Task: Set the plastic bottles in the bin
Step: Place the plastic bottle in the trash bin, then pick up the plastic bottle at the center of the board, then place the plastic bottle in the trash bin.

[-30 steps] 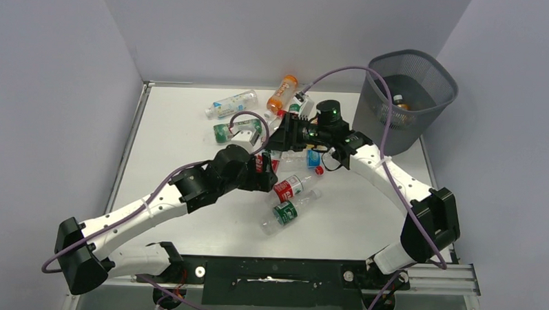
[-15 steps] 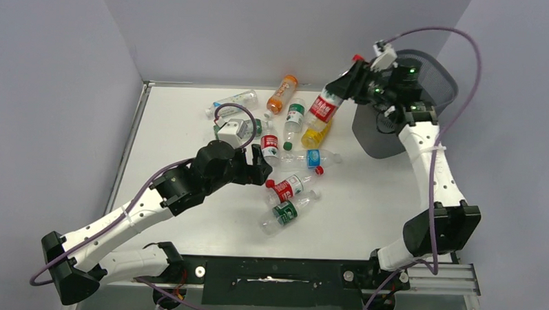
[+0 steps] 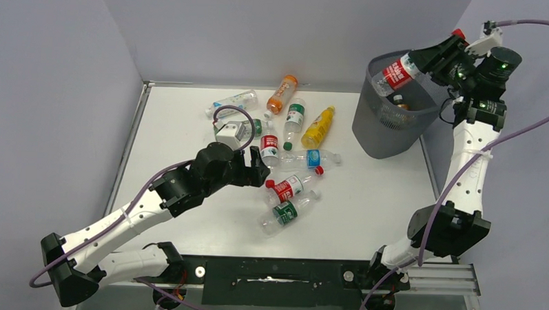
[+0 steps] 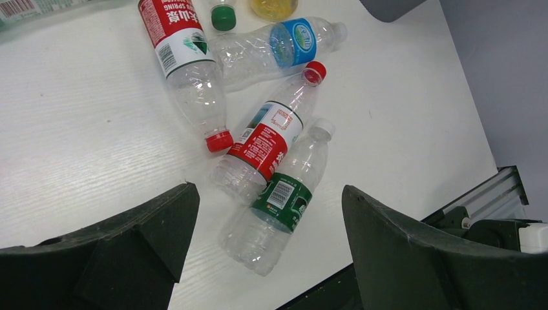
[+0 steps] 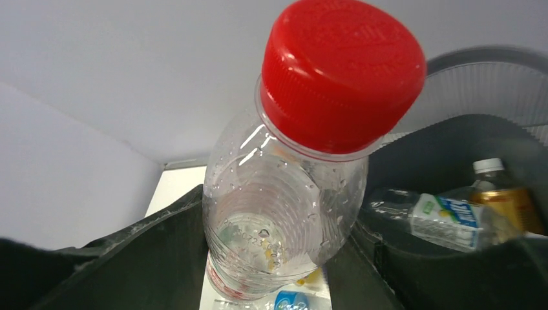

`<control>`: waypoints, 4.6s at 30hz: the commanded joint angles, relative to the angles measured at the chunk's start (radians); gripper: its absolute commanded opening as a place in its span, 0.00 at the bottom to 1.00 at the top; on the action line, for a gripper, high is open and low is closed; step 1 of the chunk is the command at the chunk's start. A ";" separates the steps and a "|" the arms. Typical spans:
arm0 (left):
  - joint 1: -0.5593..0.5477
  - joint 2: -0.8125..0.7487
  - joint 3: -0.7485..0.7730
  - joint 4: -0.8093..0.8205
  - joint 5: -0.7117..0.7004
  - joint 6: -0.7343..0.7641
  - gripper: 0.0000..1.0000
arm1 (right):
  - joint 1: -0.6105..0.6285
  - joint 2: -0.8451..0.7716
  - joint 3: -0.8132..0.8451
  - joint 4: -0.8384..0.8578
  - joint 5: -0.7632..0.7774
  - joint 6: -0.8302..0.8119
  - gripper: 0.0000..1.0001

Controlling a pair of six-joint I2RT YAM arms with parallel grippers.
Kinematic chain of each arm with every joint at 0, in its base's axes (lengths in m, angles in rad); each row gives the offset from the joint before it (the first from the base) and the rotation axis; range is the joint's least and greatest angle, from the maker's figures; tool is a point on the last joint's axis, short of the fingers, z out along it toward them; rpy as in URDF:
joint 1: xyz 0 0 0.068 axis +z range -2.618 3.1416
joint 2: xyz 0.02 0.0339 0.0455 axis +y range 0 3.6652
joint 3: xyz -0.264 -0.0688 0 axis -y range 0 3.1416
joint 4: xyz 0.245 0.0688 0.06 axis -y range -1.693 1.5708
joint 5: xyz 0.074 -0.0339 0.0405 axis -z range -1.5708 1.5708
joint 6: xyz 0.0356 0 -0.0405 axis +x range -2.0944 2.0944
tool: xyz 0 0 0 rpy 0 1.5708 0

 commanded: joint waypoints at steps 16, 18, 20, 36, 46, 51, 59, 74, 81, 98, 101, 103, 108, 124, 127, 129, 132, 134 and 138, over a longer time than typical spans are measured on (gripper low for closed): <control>0.010 -0.001 -0.008 0.031 0.013 0.004 0.82 | -0.121 0.302 0.362 -0.067 0.017 0.002 0.93; 0.011 0.002 -0.013 0.032 0.018 -0.001 0.82 | -0.121 0.300 0.357 -0.078 0.025 -0.009 0.95; 0.012 0.005 -0.017 0.036 0.023 -0.004 0.82 | -0.122 0.289 0.341 -0.085 0.034 -0.018 0.96; 0.012 0.095 -0.040 0.057 0.083 -0.005 0.82 | -0.086 0.065 0.091 -0.103 0.038 -0.078 0.97; 0.009 0.229 -0.105 0.129 0.127 0.012 0.82 | 0.090 -0.060 0.023 -0.169 0.033 -0.132 0.98; -0.004 0.289 -0.104 0.157 0.204 0.042 0.82 | 0.192 -0.141 -0.096 -0.152 0.041 -0.124 0.98; -0.050 0.327 -0.147 0.147 0.292 0.067 0.82 | 0.349 -0.236 -0.268 -0.159 0.072 -0.135 0.98; -0.118 0.380 -0.191 0.114 0.299 0.079 0.82 | 0.532 -0.491 -0.798 -0.021 0.162 -0.068 0.99; -0.182 0.437 -0.143 0.087 0.244 0.093 0.82 | 0.563 -0.589 -1.007 0.042 0.165 -0.012 0.99; -0.251 0.397 -0.103 0.044 0.221 0.065 0.48 | 0.571 -0.623 -1.085 0.035 0.214 0.015 0.99; -0.251 0.366 -0.103 0.049 0.213 0.061 0.47 | 0.571 -0.605 -1.080 0.047 0.196 0.021 0.99; -0.251 0.344 -0.101 0.051 0.209 0.058 0.47 | 0.571 -0.595 -1.081 0.058 0.176 0.030 0.99; -0.251 0.292 -0.089 0.045 0.188 0.052 0.46 | 0.572 -0.590 -1.097 0.105 0.117 0.070 0.99; -0.251 0.228 -0.030 0.060 0.127 0.073 0.46 | 0.601 -0.530 -1.085 0.191 0.023 0.138 0.98; -0.251 0.224 -0.024 0.066 0.117 0.077 0.45 | 0.612 -0.519 -1.087 0.197 0.020 0.144 0.98; -0.251 0.225 -0.021 0.075 0.119 0.078 0.45 | 0.622 -0.509 -1.089 0.209 0.014 0.151 0.98; -0.251 0.227 -0.018 0.088 0.123 0.080 0.45 | 0.638 -0.496 -1.097 0.241 0.008 0.170 0.98; -0.251 0.230 -0.015 0.096 0.126 0.081 0.45 | 0.647 -0.489 -1.104 0.273 0.000 0.190 0.98; -0.251 0.232 -0.006 0.108 0.128 0.086 0.45 | 0.671 -0.465 -1.113 0.324 0.000 0.219 0.98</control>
